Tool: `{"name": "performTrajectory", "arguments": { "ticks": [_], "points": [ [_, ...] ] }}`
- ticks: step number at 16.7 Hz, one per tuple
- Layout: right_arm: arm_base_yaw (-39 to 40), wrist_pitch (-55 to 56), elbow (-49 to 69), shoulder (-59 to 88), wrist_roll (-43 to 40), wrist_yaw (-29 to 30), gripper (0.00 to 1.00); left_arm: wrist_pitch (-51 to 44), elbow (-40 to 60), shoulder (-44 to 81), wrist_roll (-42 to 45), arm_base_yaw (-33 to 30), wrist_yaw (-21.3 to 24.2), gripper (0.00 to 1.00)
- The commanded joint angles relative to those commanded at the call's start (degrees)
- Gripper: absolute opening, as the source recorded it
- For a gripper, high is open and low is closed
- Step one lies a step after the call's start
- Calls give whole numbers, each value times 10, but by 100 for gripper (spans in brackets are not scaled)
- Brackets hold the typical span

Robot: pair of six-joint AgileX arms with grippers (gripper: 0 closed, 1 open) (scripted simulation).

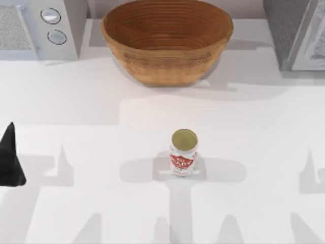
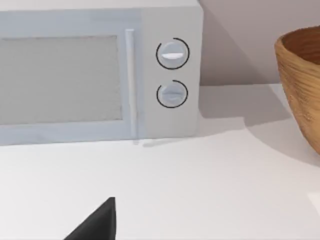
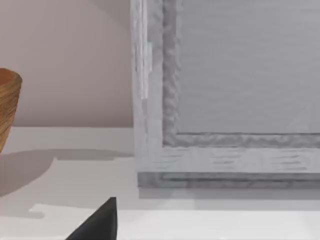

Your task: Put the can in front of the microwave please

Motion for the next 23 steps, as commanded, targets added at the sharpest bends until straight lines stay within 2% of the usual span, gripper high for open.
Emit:
{"name": "performTrajectory", "arguments": {
  "ticks": [4,14,19,23],
  "points": [
    [0,0,0,0,0,0,100,-128,194,204,3,-76,1,100],
    [0,0,0,0,0,0,100,-503,746,857,4,-289,13,100],
    [0,0,0,0,0,0,100,-633,943,1063,8,-365,9,100],
    [0,0,0,0,0,0,100,-683,1027,1147,10,-396,3,100]
  ]
}}
